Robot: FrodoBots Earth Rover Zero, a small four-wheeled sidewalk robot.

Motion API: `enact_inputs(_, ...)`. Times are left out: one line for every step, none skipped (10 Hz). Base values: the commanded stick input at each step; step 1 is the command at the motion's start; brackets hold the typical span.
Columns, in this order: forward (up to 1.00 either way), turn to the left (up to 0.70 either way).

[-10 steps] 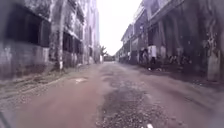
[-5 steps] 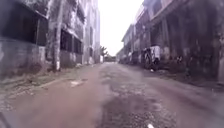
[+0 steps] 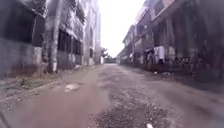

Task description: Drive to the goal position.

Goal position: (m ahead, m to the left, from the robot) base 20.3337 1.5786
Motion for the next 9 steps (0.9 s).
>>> enact_inputs(0.70, 0.00)
enact_inputs(0.70, 0.00)
enact_inputs(0.70, 0.00)
enact_inputs(0.70, 0.00)
enact_inputs(0.70, 0.00)
enact_inputs(0.70, 0.00)
enact_inputs(0.70, 0.00)
enact_inputs(0.70, 0.00)
enact_inputs(0.70, 0.00)
